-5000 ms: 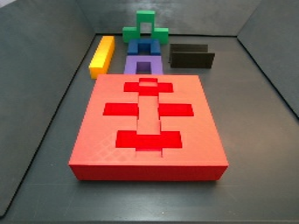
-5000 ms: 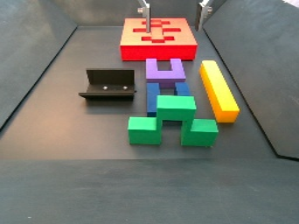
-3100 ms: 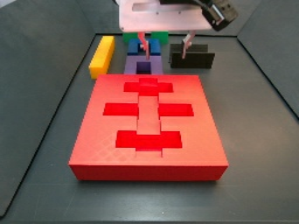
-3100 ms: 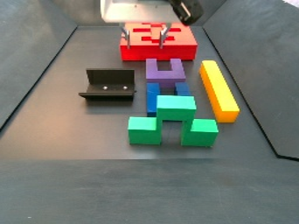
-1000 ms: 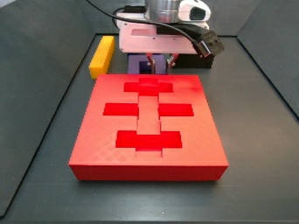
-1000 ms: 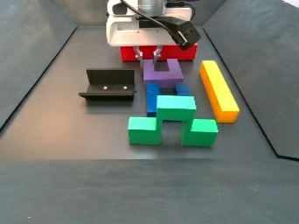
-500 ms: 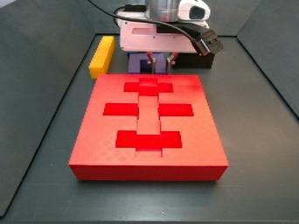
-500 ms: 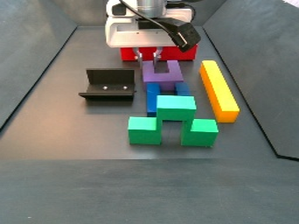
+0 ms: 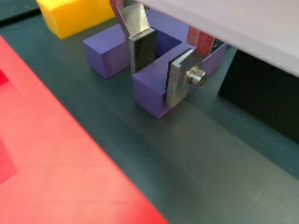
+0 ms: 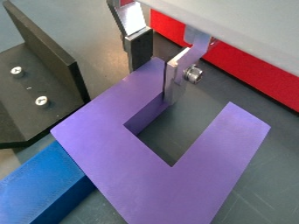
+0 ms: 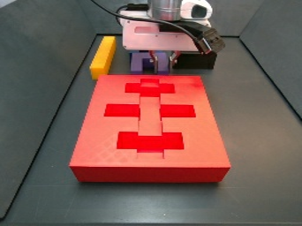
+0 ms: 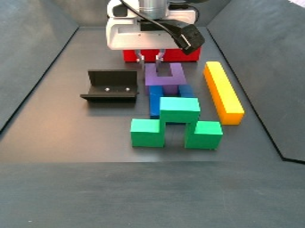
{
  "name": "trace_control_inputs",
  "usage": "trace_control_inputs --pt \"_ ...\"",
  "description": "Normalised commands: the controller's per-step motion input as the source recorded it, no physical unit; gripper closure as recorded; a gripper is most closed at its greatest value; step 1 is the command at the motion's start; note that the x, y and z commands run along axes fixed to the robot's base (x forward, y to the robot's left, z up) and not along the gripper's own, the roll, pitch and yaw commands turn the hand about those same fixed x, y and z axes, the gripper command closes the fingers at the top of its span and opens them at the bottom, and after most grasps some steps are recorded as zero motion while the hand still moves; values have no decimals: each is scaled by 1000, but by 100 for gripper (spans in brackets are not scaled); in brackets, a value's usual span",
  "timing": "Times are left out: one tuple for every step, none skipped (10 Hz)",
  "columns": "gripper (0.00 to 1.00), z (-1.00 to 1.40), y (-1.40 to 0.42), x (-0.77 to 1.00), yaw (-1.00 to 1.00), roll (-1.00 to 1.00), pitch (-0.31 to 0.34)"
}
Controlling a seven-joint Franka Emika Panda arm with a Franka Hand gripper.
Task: Pick up the purple object. Move up. Place the purple object on the fixture. Regrasp the purple object. Move to above the board. Insert the purple object.
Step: Move up, then place the purple object on the fixture.
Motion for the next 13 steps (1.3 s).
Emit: trace_control_inputs --pt "100 833 0 0 0 0 0" --pt "100 778 100 -37 30 18 18" --pt "100 646 95 -64 31 7 22" --pt "100 179 25 -22 5 -37 -24" --pt "100 0 0 29 0 0 0" --pt "100 -29 0 0 0 0 -43" --pt "100 -37 0 0 0 0 -91" --pt "100 0 -46 0 0 0 0" --pt "100 511 20 249 0 -323 0" --pt "100 1000 0 600 -89 -437 86" --pt "100 974 0 763 -166 -569 29" --pt "100 811 69 903 -203 -654 0" --pt "100 771 137 863 -294 -740 -26"
